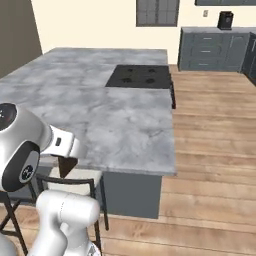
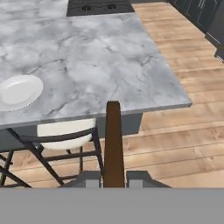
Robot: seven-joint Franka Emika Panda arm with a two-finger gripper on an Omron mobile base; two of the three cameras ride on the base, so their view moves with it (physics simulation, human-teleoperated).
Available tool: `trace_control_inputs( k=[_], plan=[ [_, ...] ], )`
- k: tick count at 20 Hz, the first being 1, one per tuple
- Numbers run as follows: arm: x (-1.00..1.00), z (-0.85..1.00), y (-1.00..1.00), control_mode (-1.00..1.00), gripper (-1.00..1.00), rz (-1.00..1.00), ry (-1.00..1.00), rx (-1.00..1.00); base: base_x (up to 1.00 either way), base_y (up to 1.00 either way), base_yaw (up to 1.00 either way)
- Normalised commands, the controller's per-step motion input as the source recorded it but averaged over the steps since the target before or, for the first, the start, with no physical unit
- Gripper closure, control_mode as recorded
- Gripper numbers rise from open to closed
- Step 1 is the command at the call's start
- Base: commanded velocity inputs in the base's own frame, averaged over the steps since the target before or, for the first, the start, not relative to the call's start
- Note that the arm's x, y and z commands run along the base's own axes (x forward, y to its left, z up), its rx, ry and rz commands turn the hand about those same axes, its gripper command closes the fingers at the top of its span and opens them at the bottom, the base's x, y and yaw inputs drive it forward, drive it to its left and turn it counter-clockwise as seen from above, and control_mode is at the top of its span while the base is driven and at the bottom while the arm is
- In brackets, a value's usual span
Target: Start the toaster. Once the lever pops up, take the bread to the plate on the dining counter.
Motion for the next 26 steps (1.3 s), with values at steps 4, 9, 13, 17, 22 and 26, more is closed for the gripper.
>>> trace_control_inputs(
  k=[4, 9, 13, 17, 22, 26],
  plan=[
    [0.0, 0.0, 0.0, 1.0, 1.0, 0.0, 0.0, 0.0, 0.0, 1.0, -0.1],
    [0.0, 0.0, 0.0, 1.0, 1.0, 0.0, 0.0, 0.0, 0.02, 0.96, 0.06],
    [0.0, 0.0, 0.0, 1.0, 1.0, 0.0, 0.0, 0.0, 0.07, 0.74, 0.11],
    [0.0, 0.0, 0.0, 1.0, 1.0, 0.0, 0.0, 0.0, 0.06, 0.35, 0.07],
    [0.0, 0.0, 0.0, 1.0, 1.0, 0.0, 0.0, 0.0, 0.25, 0.02, 0.0],
    [0.0, 0.0, 0.0, 1.0, 1.0, 0.0, 0.0, 0.0, 0.45, -0.07, 0.0]
  ],
)
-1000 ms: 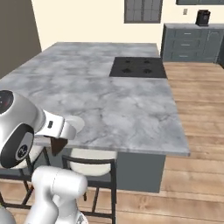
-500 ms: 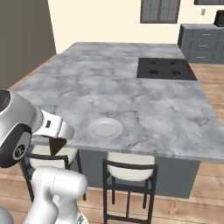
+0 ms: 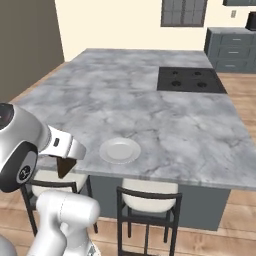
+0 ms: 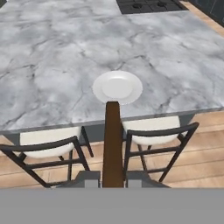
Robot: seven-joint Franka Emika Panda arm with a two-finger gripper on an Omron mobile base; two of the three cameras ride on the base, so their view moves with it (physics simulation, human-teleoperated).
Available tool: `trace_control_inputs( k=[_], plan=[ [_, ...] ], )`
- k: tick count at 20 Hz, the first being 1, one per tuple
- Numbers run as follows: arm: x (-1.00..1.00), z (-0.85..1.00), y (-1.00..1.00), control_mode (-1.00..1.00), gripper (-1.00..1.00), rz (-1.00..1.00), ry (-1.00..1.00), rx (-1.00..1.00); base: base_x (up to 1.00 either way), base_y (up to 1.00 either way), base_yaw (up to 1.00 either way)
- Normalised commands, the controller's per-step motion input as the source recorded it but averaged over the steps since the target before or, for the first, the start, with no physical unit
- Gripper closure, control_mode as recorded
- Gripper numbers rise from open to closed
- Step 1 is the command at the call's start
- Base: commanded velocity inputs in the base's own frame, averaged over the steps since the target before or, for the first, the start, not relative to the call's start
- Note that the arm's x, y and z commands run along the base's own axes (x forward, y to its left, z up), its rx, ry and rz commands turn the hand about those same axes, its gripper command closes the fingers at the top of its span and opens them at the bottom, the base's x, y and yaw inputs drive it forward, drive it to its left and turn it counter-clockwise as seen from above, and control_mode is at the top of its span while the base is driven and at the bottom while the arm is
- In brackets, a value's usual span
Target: Start the toaster. Once the lever pops up, take the bread to the plate on the dining counter.
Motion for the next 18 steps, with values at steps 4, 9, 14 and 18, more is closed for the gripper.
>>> trace_control_inputs(
  k=[4, 9, 14, 18],
  plan=[
    [0.0, 0.0, 0.0, 1.0, 1.0, 0.0, 0.0, 0.0, 0.48, -0.13, 0.0],
    [0.1, -0.02, -0.05, -1.0, 1.0, 0.0, -0.01, 0.01, 0.37, -0.1, 0.0],
    [0.59, -0.22, -0.32, -1.0, 1.0, 0.04, -0.05, 0.06, 0.0, 0.0, 0.0],
    [0.7, -0.39, -0.28, -1.0, 1.0, 0.12, -0.06, 0.1, 0.0, 0.0, 0.0]
  ],
)
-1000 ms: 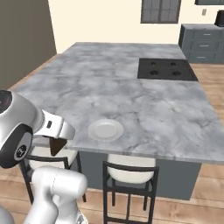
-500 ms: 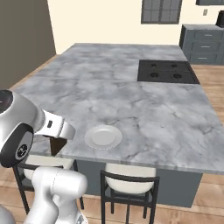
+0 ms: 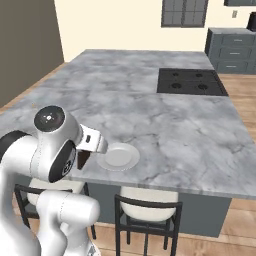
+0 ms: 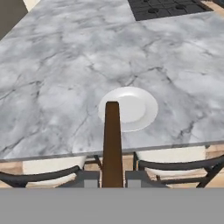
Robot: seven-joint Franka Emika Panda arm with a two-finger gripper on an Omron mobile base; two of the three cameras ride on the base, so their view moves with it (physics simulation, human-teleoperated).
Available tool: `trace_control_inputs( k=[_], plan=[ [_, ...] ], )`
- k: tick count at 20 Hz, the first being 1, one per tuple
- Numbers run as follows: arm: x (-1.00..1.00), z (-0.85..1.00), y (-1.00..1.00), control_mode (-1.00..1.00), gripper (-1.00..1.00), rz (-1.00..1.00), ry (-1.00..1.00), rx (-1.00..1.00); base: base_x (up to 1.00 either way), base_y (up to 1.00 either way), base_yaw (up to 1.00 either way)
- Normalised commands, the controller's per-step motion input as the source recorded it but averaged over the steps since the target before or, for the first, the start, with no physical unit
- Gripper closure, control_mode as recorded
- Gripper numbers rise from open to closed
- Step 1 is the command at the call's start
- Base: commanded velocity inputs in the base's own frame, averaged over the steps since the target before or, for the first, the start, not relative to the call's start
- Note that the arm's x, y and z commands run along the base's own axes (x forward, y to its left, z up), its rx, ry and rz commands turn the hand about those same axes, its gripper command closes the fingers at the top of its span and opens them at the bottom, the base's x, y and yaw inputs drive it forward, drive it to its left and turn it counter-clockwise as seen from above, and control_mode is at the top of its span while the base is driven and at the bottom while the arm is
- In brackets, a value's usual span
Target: Start the toaster. Once the lever pops up, take the bread to the plate on the dining counter.
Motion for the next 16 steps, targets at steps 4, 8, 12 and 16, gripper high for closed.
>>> trace_control_inputs(
  k=[4, 8, 12, 16],
  plan=[
    [0.62, -0.42, -0.06, -1.0, 1.0, 0.12, -0.03, 0.11, 0.0, 0.0, 0.0],
    [0.61, -0.28, 0.0, -1.0, 1.0, 0.04, 0.0, 0.09, 0.0, 0.0, 0.0],
    [0.64, -0.17, 0.0, -1.0, 1.0, 0.02, 0.0, 0.06, 0.0, 0.0, 0.0],
    [0.43, -0.11, 0.0, -1.0, 1.0, 0.0, 0.0, 0.01, 0.0, 0.0, 0.0]
  ],
)
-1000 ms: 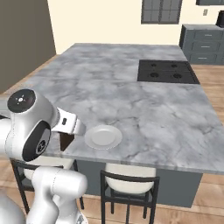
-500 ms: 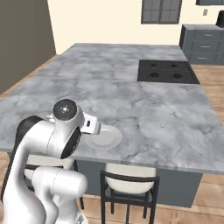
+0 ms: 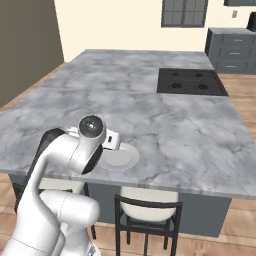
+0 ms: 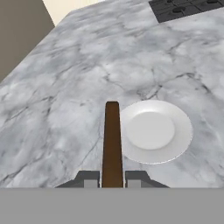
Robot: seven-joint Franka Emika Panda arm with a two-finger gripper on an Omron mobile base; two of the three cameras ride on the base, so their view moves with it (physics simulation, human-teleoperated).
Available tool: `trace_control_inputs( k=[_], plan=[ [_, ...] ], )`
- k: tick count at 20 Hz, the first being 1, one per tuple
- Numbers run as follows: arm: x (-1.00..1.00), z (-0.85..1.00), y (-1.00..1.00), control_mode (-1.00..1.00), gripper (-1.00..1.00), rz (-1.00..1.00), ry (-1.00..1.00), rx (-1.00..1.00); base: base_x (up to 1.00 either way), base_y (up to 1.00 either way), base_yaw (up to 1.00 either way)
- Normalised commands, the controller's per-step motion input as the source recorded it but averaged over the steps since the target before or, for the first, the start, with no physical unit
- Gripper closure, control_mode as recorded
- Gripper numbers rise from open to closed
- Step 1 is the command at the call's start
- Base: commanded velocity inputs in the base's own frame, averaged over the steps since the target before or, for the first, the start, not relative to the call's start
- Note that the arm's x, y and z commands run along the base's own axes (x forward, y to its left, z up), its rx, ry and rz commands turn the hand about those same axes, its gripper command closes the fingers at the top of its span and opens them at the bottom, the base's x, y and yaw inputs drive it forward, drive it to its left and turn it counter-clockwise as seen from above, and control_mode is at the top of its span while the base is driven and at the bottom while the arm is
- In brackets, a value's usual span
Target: Start the toaster. Once the lever pops up, take the bread to the plate on the dining counter.
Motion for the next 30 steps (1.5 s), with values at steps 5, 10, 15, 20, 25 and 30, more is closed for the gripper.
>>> trace_control_inputs(
  k=[5, 10, 15, 20, 25, 30],
  plan=[
    [0.19, -0.2, 0.0, -1.0, 1.0, 0.0, 0.0, 0.0, 0.0, 0.0, 0.0],
    [0.08, -0.3, 0.0, -1.0, 1.0, 0.0, 0.0, 0.0, 0.0, 0.0, 0.0],
    [0.17, -0.32, 0.0, -1.0, 1.0, 0.0, 0.0, 0.0, 0.0, 0.0, 0.0],
    [0.25, -0.2, 0.0, -1.0, 1.0, 0.0, 0.0, 0.0, 0.0, 0.0, 0.0],
    [0.38, -0.11, 0.0, -1.0, 1.0, 0.0, 0.0, 0.0, 0.0, 0.0, 0.0],
    [0.29, -0.11, 0.0, -1.0, 1.0, 0.0, 0.0, 0.01, 0.0, 0.0, 0.0]
  ],
)
